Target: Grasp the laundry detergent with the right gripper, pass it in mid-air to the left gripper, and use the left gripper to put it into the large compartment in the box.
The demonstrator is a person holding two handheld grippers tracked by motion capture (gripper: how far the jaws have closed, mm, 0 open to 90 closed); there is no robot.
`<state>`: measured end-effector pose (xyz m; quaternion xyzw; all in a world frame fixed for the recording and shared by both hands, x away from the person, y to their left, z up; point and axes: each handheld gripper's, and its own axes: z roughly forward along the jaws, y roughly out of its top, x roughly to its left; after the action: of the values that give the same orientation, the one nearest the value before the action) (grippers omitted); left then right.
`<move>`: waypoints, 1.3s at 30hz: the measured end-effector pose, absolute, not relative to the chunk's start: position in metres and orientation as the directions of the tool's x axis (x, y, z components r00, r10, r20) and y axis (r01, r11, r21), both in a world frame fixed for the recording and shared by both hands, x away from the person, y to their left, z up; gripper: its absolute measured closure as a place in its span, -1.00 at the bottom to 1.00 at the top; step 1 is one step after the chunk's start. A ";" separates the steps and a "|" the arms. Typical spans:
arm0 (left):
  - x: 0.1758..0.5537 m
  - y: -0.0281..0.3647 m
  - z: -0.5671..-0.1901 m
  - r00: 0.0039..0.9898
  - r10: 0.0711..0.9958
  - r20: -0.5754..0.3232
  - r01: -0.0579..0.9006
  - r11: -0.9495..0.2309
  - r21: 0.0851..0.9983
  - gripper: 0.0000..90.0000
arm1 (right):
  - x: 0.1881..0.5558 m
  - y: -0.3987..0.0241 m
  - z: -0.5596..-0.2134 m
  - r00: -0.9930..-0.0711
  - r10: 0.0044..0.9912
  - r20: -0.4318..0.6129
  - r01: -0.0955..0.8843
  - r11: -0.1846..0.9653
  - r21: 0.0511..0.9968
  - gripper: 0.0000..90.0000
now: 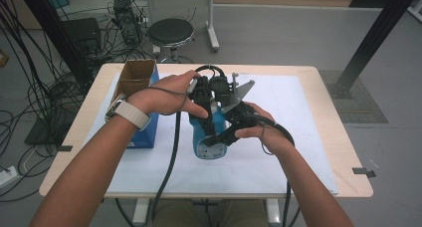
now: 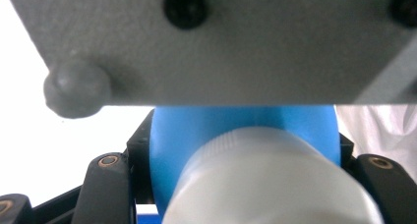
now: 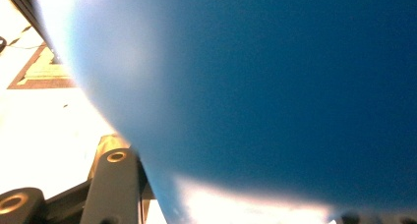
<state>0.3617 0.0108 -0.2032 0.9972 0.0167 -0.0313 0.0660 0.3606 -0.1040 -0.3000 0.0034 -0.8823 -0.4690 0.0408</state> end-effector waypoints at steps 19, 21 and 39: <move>0.361 0.012 -0.202 0.998 0.028 -0.057 0.036 -0.989 0.141 -0.14 | 0.361 -0.105 -0.297 -0.997 -0.039 0.063 0.029 0.569 0.822 -0.04; 0.361 0.012 -0.202 0.998 0.029 -0.057 0.037 -0.989 0.145 -0.14 | 0.359 -0.105 -0.297 -0.996 -0.044 0.078 0.040 0.566 0.823 -0.04; 0.360 0.013 -0.201 0.998 0.031 -0.058 0.039 -0.989 0.144 -0.14 | 0.359 -0.104 -0.296 -0.996 -0.047 0.075 0.035 0.567 0.823 -0.04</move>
<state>0.3596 0.0129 -0.2009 0.9968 0.0177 -0.0277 0.0727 0.3587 -0.1043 -0.2962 0.0032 -0.8840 -0.4655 0.0439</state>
